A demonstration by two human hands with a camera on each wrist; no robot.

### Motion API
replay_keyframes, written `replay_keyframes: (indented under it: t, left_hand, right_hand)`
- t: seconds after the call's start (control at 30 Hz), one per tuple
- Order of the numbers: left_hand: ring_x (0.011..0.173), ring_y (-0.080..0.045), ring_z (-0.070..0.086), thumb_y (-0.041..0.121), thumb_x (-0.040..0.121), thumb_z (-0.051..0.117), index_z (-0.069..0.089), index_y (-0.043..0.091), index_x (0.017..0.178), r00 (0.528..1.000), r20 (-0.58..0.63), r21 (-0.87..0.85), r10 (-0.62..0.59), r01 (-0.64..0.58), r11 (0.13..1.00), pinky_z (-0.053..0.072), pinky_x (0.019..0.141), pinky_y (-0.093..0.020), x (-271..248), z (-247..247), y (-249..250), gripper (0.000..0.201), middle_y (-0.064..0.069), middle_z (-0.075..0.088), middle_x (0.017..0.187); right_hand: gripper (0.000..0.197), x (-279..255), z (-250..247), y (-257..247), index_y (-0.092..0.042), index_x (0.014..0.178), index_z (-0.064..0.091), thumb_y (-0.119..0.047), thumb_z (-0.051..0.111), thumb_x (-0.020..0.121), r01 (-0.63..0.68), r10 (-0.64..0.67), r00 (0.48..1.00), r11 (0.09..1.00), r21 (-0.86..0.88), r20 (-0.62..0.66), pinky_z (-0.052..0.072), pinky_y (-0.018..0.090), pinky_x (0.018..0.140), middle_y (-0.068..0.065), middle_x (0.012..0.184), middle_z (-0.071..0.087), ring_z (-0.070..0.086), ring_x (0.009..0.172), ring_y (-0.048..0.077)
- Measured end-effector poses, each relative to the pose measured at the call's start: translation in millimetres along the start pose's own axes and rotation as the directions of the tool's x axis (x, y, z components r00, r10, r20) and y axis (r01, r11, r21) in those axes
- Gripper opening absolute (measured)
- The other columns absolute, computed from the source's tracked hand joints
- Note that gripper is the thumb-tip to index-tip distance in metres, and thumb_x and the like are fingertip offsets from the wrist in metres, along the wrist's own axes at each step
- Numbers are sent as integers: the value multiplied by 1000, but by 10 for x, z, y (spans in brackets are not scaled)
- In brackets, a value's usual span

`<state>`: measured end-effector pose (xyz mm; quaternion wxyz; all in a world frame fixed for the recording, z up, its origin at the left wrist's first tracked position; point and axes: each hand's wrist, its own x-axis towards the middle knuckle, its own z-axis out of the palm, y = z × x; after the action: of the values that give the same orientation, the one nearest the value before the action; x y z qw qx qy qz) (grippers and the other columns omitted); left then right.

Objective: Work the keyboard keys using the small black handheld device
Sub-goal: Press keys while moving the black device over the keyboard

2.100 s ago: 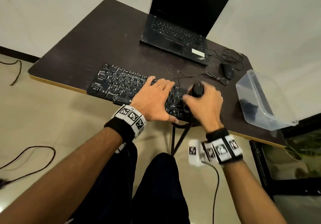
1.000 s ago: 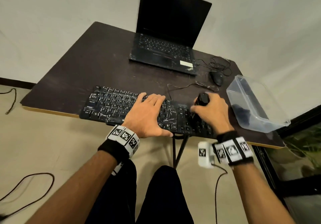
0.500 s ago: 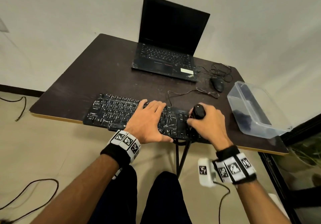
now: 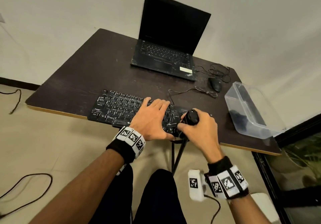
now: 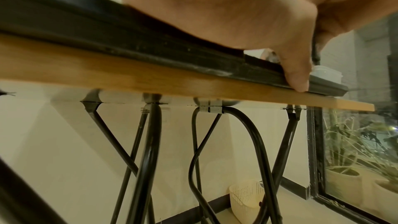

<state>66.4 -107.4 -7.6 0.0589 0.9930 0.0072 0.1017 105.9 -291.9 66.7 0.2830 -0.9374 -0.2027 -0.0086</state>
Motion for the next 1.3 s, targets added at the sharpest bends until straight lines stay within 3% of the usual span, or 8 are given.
replay_keyframes:
  t: [0.23,0.47,0.67,0.8,0.93,1.07,1.17,1.3]
  left_hand:
    - [156,-21,30,103,63,47,22,9,164,999,36,-23,13,-13,1000,7,131,-53,-57,-57,-42,141,-6,37,167]
    - [154,-22,34,105,63,34,31,9,162,1000,-11,63,-4,5,998,8,130,-55,-341,-108,-526,138,-8,41,164]
    - [152,-22,37,107,60,32,34,9,160,999,-27,55,-29,30,998,11,130,-53,-344,-119,-508,140,-7,44,162]
    - [151,-21,38,106,60,33,36,8,159,998,-46,59,-31,34,998,15,129,-53,-339,-101,-507,139,-7,46,161]
    - [151,-22,39,106,61,37,39,7,157,998,-58,34,-25,27,999,17,128,-53,-348,-73,-491,138,-7,47,160]
    - [151,-22,38,105,59,37,39,8,157,998,-50,32,-40,42,999,17,128,-53,-342,-77,-520,138,-7,47,160]
    - [151,-23,39,106,59,37,39,8,157,998,-54,34,-35,37,999,18,128,-53,-335,-68,-500,138,-7,47,160]
    - [151,-24,39,106,59,38,39,8,157,998,-50,30,-39,40,999,19,128,-53,-338,-72,-523,138,-8,47,159]
  right_hand:
    - [18,248,75,-68,-23,89,73,-29,84,75,-44,51,993,997,66,-110,55,36,82,-6,85,78,73,89,25]
    - [18,-307,100,7,-27,85,75,-23,87,72,0,13,997,984,176,-73,52,22,73,-18,78,76,71,79,0]
    - [17,44,161,-93,-24,86,73,-25,83,73,0,30,981,988,155,-194,59,40,83,-11,78,76,72,82,18]
    - [19,-242,199,-112,-26,87,73,-31,82,70,113,-100,988,988,110,-114,59,35,78,-13,78,76,73,78,15]
    - [18,-6,126,-29,-24,87,75,-25,86,73,43,-24,987,992,120,-156,60,38,83,-15,79,76,72,80,11]
    - [20,-111,162,-113,-26,86,74,-25,87,71,144,-141,989,986,88,-34,58,33,78,-13,78,76,72,77,8]
    - [19,-28,105,-55,-27,86,76,-24,87,72,88,-79,992,992,92,-98,60,39,85,-16,80,77,73,82,10]
    - [19,-64,118,-22,-28,85,76,-22,85,71,113,-120,992,980,162,40,64,45,80,-12,81,80,78,78,9]
